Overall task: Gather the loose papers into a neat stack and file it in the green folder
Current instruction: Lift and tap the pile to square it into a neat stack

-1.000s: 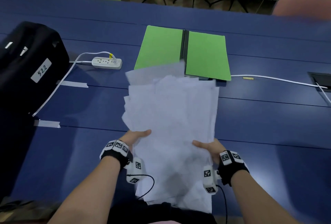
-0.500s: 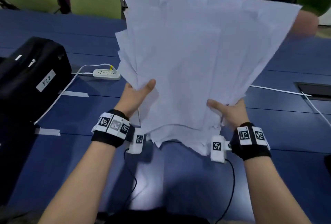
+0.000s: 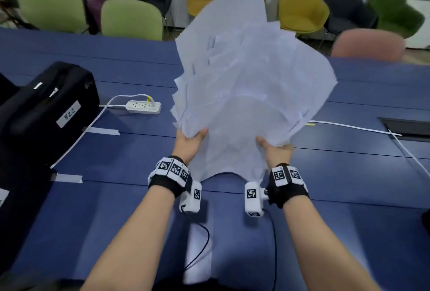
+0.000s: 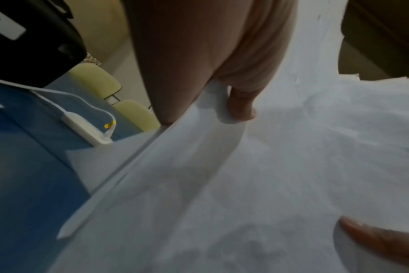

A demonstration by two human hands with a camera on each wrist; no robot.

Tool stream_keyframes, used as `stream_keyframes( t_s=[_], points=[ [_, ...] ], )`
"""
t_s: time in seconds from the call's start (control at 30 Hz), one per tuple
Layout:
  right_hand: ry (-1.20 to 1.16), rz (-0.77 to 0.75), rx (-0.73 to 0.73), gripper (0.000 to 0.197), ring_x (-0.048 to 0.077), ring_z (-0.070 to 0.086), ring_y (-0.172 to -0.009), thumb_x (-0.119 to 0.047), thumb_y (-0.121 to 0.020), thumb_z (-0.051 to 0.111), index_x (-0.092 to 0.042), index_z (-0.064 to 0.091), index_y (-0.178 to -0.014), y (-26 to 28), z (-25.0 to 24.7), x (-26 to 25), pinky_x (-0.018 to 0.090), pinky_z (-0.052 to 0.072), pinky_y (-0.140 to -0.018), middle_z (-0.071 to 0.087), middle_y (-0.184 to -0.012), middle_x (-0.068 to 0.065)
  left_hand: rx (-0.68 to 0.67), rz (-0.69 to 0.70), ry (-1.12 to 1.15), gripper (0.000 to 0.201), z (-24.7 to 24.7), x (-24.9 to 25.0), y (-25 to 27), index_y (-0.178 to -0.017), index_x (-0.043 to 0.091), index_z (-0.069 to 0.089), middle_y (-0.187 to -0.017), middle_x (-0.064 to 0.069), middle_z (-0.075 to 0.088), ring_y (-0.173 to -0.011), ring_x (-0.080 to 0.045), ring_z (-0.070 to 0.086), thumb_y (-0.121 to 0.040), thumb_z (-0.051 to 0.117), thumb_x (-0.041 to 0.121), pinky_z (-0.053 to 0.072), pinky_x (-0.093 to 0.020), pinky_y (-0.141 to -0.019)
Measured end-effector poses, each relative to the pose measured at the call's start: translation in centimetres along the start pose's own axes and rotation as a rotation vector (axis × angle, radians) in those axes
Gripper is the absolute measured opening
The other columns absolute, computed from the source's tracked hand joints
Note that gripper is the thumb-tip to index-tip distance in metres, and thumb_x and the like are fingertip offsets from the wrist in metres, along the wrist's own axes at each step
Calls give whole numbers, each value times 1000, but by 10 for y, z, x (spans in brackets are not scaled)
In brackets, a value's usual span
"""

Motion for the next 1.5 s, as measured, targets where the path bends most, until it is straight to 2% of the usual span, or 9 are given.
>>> stream_keyframes(
  t_s=[0.23,0.4,0.47,0.63,0.9,0.97,1.2,1.37,1.5],
  points=[
    [168,-41,-264,71,-2,64,-89,-26,-60,89,-21,57,-123,-14,-24,-17,15,48,-78,67,-106,-12,-28,-43,-9,57,-27,20,5,-122,21,48,-115,7,56,-104,-9,53,-75,77,7,40,-26,-102],
    [151,-20,-236,54,16,68,-81,7,-69,77,0,58,-120,-22,-17,16,26,58,-79,67,-103,13,52,-116,1,68,-26,-14,-14,-134,7,43,-124,-4,57,-111,-19,56,-75,78,6,42,-28,-94],
    [192,-52,-259,51,23,65,-91,7,-66,79,-4,61,-113,-24,-10,25,35,55,-90,68,-106,15,102,-168,-49,76,-25,-23,-21,-138,3,37,-132,-5,51,-122,-23,51,-77,78,17,40,-31,-101],
    [273,-35,-225,51,24,70,-82,-8,-56,86,-11,67,-104,-27,-1,38,30,61,-66,73,-93,5,133,-173,-75,105,-19,-40,-29,-142,1,30,-146,-14,43,-132,-28,45,-55,78,37,36,-45,-112],
    [101,-1,-138,66,8,63,-74,-4,-63,84,1,53,-121,-28,2,13,11,52,-51,67,-107,9,184,-107,81,72,-16,-14,-19,-137,3,33,-132,-5,52,-111,-18,53,-79,75,15,42,-31,-101],
    [29,-86,-146,72,12,67,-88,-10,-61,86,-4,54,-124,-25,3,-7,14,56,-68,68,-110,4,140,-21,130,69,-13,14,-16,-137,8,35,-122,2,53,-105,-11,54,-81,74,16,42,-20,-92],
    [304,82,-290,21,12,64,-89,-33,-64,85,-22,69,-74,-13,-20,-22,20,44,-83,68,-89,-5,-125,-26,20,67,-45,17,-26,-121,9,62,-112,0,71,-101,-7,67,-59,88,12,52,-11,-77],
    [326,115,-303,33,5,61,-75,-20,-71,81,-10,71,-100,-14,-12,14,-4,39,-45,67,-100,-2,-122,-124,-53,58,-37,-17,-29,-121,6,58,-116,-7,68,-102,-19,66,-69,82,7,52,-31,-94],
    [164,44,-174,54,-3,59,-58,-17,-71,81,0,60,-118,-18,-1,14,2,44,-42,67,-105,8,-74,-9,38,47,-24,0,-24,-128,1,52,-117,-5,63,-101,-19,62,-84,66,-2,53,-10,-76]
  ],
)
Point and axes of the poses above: each hand's wrist, its own y-axis away from the middle knuckle, its own z-axis out of the palm, x = y × z, the point moved 2 cm from there along -y, towards the middle knuckle
